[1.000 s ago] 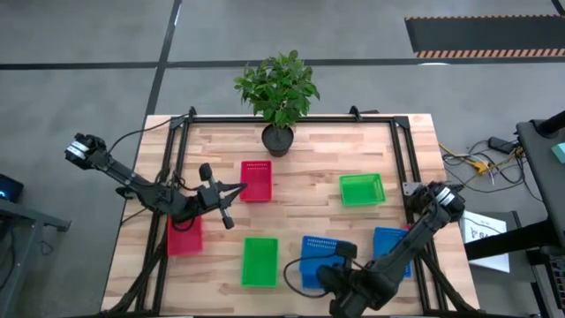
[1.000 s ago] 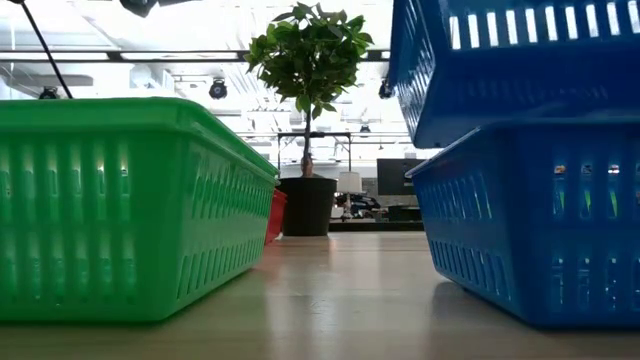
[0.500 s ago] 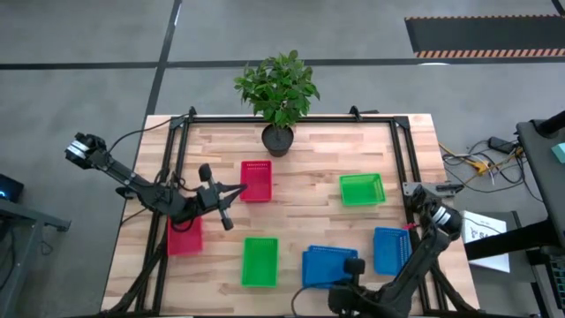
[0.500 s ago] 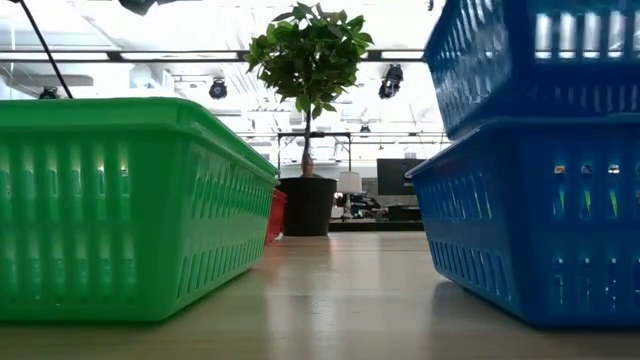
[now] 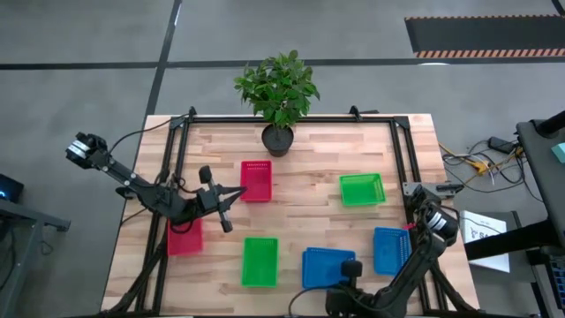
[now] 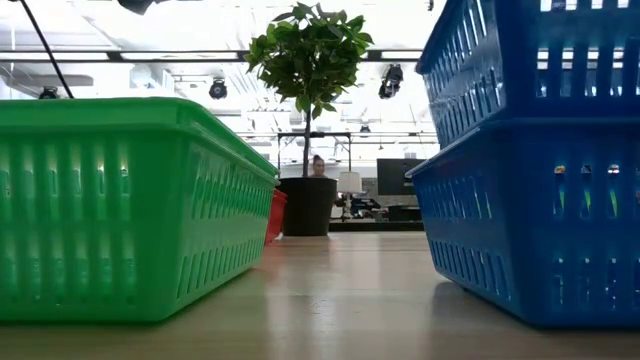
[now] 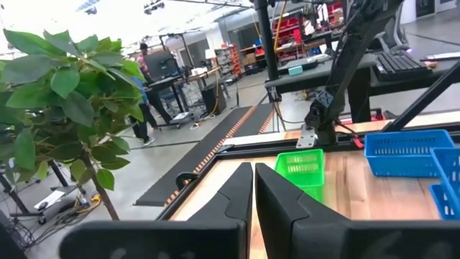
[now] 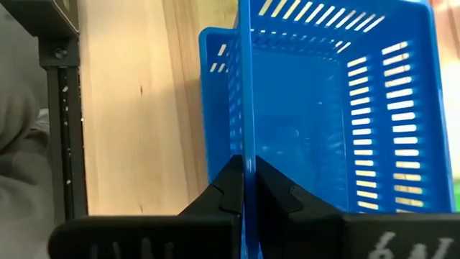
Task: Stack baskets by color
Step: Stack the top blue basket on top of the bottom left blue basket
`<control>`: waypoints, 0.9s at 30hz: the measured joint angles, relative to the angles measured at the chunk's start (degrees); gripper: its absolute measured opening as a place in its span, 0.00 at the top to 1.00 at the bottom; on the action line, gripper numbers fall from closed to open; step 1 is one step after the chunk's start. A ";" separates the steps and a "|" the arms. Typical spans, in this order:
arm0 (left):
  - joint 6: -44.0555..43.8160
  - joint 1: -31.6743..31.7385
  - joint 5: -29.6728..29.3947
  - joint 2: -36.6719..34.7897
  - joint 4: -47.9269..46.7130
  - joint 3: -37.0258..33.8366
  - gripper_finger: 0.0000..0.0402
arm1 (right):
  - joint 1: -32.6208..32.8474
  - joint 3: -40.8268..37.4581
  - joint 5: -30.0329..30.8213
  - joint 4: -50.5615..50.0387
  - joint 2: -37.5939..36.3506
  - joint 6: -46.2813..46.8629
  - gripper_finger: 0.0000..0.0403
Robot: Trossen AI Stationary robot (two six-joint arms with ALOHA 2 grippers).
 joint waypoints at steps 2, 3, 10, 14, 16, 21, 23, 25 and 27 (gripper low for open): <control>-0.01 -0.10 0.00 0.28 -0.03 0.00 1.00 | -0.02 0.00 0.04 0.08 0.25 -0.47 0.98; -0.01 -0.18 0.01 0.35 -0.05 0.00 1.00 | -0.02 0.00 0.11 0.08 0.36 -0.49 0.98; -0.87 -0.48 0.00 0.67 0.03 0.00 1.00 | -0.27 0.00 1.32 0.25 1.31 -0.39 0.98; -1.00 -0.81 0.00 0.67 -0.06 0.00 1.00 | -0.55 0.00 1.33 0.31 1.38 -0.36 0.94; -1.00 -0.86 0.00 0.67 -0.05 0.00 1.00 | -0.55 0.00 1.34 0.31 1.38 -0.31 0.90; -1.00 -0.86 0.00 0.67 -0.06 0.00 1.00 | -0.63 0.00 1.30 0.40 1.38 -0.30 0.80; -1.00 -0.85 0.00 0.67 -0.05 0.00 1.00 | -0.64 0.00 0.78 0.38 1.37 0.00 0.77; -1.00 -0.86 0.00 0.67 -0.05 0.00 1.00 | -0.82 0.00 -1.34 0.28 1.26 0.82 0.74; -1.00 -0.86 0.00 0.67 -0.05 0.00 1.00 | -1.14 0.00 -4.19 0.07 0.97 2.05 0.71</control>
